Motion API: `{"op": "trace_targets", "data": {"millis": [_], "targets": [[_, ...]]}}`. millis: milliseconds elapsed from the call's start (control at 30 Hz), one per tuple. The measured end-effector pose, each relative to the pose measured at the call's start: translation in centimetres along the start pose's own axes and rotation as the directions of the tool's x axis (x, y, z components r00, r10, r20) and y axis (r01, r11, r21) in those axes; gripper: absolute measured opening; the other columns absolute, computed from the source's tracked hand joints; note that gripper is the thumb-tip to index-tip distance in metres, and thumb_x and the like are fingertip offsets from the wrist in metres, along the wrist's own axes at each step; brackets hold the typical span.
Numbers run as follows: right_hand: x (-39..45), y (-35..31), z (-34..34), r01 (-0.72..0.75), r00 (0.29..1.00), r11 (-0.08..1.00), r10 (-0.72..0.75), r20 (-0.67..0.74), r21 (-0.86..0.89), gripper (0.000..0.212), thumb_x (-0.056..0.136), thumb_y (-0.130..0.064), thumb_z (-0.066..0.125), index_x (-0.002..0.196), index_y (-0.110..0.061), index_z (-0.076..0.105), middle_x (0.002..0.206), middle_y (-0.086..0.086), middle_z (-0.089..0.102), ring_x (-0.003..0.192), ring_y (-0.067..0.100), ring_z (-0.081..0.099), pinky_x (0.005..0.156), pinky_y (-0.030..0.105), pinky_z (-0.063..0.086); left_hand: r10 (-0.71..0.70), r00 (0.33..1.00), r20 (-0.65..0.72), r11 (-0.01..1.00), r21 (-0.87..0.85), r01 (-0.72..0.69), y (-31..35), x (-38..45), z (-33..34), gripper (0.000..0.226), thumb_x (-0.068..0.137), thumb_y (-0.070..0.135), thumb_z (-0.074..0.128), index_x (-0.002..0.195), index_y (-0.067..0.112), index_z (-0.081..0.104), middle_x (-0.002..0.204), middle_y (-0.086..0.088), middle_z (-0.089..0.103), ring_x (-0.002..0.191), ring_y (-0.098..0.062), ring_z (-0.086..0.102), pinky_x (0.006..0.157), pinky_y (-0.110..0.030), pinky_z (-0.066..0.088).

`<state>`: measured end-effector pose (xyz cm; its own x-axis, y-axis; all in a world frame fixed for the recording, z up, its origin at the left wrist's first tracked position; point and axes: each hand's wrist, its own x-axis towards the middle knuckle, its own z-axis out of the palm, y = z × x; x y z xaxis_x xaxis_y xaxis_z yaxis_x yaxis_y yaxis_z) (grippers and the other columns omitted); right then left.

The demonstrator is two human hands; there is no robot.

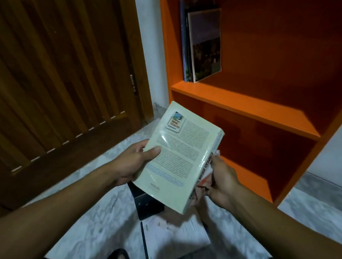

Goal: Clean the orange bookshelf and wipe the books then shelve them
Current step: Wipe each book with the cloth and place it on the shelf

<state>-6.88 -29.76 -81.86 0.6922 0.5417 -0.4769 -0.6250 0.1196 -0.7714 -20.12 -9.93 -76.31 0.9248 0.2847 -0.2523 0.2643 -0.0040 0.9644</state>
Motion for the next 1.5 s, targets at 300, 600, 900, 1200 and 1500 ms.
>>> {"op": "trace_targets", "data": {"millis": [300,600,900,1200,1500], "targets": [[-0.7,-1.5,-1.9,0.259,0.942,0.966,-0.257,0.215,0.017,0.045,0.094,-0.019,0.065,0.136,-0.029,0.055,0.133,0.006,0.065,0.118,0.034,0.064,0.100,0.058,0.048,0.132,0.988,-0.082,0.965,0.240,-0.109,-0.2,1.1,4.4,0.023,0.101,0.032,0.052,0.124,0.034,0.052,0.119,0.009,0.071,0.099,-0.012,0.073,0.087,-0.038,0.059],[-2.7,-3.6,-1.0,0.203,0.868,0.977,-0.211,0.450,0.067,0.043,0.100,-0.012,0.052,0.141,-0.025,0.049,0.135,0.014,0.062,0.123,0.037,0.060,0.103,0.060,0.044,0.048,0.999,0.013,0.993,-0.105,-0.047,0.1,1.0,3.3,0.065,0.085,0.028,0.068,0.144,0.033,0.043,0.128,-0.004,0.068,0.110,-0.029,0.069,0.087,-0.044,0.059],[-2.7,-4.0,-0.6,0.161,0.905,0.987,-0.144,0.401,-0.008,0.043,0.098,-0.015,0.059,0.139,-0.026,0.052,0.129,0.014,0.066,0.118,0.038,0.063,0.102,0.064,0.044,0.058,0.997,0.045,0.920,-0.391,-0.036,-0.7,1.1,2.8,0.051,0.092,0.015,0.064,0.140,0.019,0.049,0.136,-0.018,0.060,0.122,-0.043,0.059,0.102,-0.064,0.044],[-1.9,-4.7,-2.2,0.052,0.986,0.992,-0.069,0.153,0.116,0.061,0.091,-0.062,0.054,0.130,-0.015,0.060,0.124,0.021,0.067,0.114,0.039,0.065,0.104,0.058,0.044,0.085,0.996,-0.020,0.930,-0.357,-0.087,0.0,0.7,3.1,0.048,0.092,0.021,0.060,0.139,0.018,0.050,0.132,-0.016,0.063,0.120,-0.039,0.061,0.103,-0.064,0.044],[-3.3,-8.8,0.3,0.760,0.568,0.496,-0.821,0.057,-0.420,0.022,0.105,-0.039,0.042,0.118,-0.030,0.057,0.107,-0.002,0.068,0.098,0.016,0.067,0.083,0.040,0.056,0.097,0.993,-0.065,0.947,-0.303,-0.112,-0.6,0.3,3.3,0.044,0.094,0.028,0.056,0.136,0.016,0.051,0.129,-0.015,0.066,0.117,-0.040,0.063,0.102,-0.067,0.043]]}}
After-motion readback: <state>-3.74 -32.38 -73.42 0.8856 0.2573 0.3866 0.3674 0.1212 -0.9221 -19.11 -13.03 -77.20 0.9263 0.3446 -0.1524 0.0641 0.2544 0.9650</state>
